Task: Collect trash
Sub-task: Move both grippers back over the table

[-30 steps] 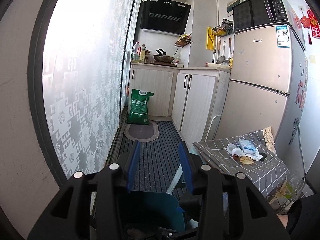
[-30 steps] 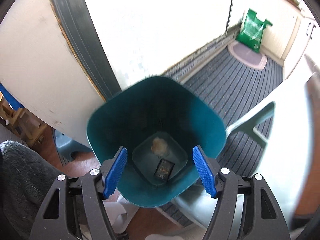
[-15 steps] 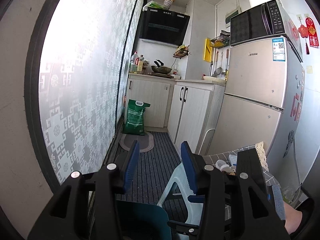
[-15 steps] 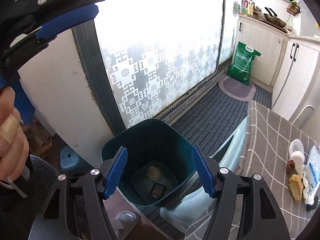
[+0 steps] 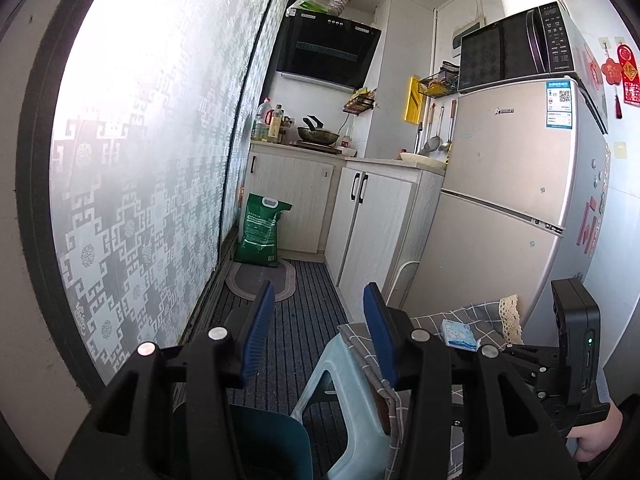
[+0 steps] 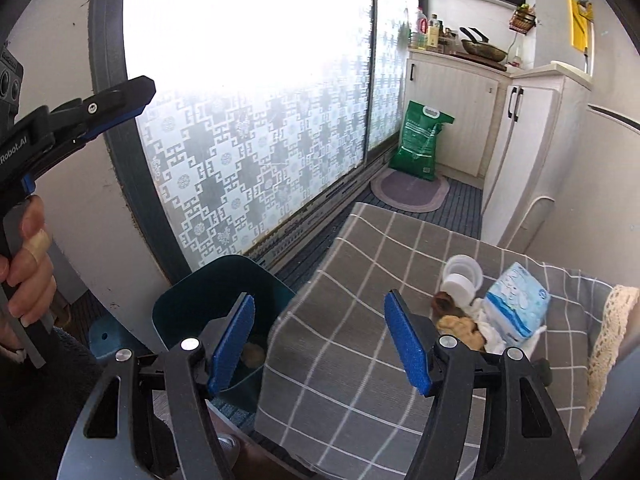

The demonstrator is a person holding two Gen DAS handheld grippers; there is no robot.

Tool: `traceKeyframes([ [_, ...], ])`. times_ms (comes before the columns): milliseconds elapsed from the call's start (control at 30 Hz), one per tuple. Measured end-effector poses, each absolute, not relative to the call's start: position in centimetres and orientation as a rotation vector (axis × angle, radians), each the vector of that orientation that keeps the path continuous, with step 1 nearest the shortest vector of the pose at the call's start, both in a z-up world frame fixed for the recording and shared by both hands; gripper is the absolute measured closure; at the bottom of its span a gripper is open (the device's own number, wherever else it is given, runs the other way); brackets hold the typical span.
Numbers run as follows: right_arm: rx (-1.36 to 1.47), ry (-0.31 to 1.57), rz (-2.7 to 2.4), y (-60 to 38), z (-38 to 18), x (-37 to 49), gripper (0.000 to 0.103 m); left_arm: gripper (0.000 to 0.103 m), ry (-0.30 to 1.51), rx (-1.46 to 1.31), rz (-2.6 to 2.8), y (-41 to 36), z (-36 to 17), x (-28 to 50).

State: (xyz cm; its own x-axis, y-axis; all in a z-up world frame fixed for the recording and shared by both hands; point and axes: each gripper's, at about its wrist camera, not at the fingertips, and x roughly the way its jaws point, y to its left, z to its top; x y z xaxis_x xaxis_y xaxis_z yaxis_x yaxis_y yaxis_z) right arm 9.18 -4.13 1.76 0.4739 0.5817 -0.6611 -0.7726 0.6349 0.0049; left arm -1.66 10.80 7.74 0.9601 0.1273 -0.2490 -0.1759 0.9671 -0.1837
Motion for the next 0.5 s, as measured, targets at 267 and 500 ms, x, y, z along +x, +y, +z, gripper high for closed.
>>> traceKeyframes([
  [267, -0.287, 0.664, 0.748, -10.1, 1.6, 11.0, 0.035, 0.051, 0.342, -0.123, 0.080, 6.2, 5.4, 2.3],
  [500, -0.233, 0.666, 0.663, -15.2, 1.3, 12.9, 0.035, 0.047, 0.456, -0.058, -0.012, 2.7, 2.6, 5.7],
])
